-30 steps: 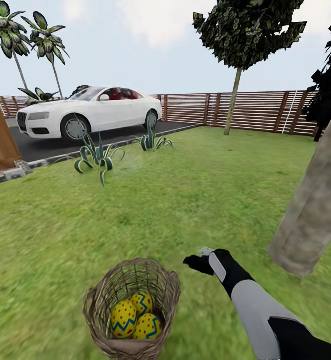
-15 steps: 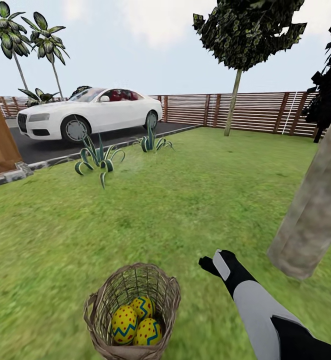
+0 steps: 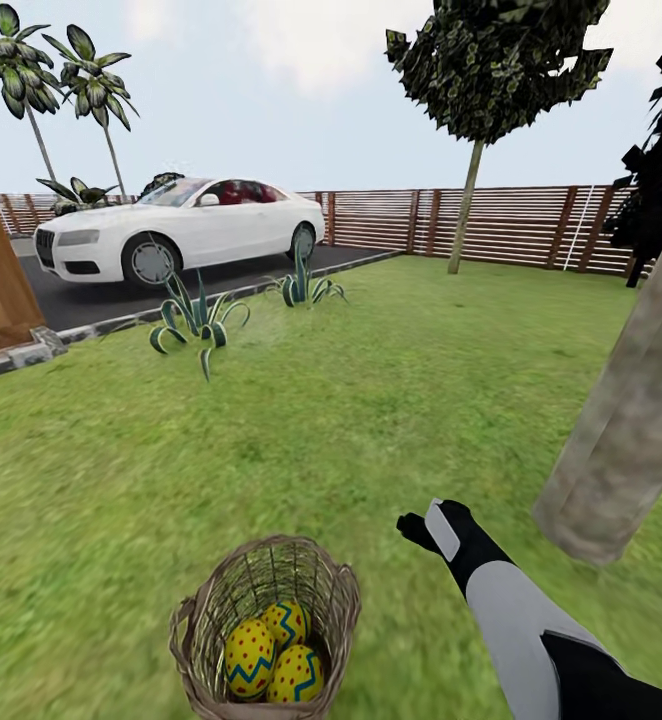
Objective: Take the three Easter eggs out of the wicker basket on the lawn in the garden, then place them on the lawn next to a single tree (choose any tree) so that all three eggs are next to the same tree and none are left in the basket.
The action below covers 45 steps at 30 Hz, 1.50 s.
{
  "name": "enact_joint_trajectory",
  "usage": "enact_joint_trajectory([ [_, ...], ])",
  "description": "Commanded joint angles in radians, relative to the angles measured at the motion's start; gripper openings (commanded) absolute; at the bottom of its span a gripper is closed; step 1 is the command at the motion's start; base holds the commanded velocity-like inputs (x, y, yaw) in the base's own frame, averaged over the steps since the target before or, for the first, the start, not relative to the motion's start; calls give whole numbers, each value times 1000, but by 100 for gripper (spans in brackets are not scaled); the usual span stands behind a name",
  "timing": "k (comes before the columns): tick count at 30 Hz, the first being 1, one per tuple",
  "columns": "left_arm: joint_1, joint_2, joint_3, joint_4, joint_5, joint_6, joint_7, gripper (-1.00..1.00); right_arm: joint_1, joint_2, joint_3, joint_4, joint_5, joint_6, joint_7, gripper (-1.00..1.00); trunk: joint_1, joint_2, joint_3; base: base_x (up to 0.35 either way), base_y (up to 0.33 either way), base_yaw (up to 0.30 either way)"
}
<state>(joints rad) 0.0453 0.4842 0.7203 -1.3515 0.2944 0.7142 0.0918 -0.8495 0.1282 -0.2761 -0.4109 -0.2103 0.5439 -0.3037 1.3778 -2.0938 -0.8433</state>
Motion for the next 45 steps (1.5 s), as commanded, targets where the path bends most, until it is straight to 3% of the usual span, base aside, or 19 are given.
enact_joint_trajectory([
  [1,1,1,-1,-2,11,4,10,100,0,1,-2,-2,-11,2,-8,100,-4,7,2,0,0,-110],
  [45,1,1,-2,-3,11,2,11,100,0,1,-3,0,-11,2,6,100,-173,315,155,0,0,-259],
])
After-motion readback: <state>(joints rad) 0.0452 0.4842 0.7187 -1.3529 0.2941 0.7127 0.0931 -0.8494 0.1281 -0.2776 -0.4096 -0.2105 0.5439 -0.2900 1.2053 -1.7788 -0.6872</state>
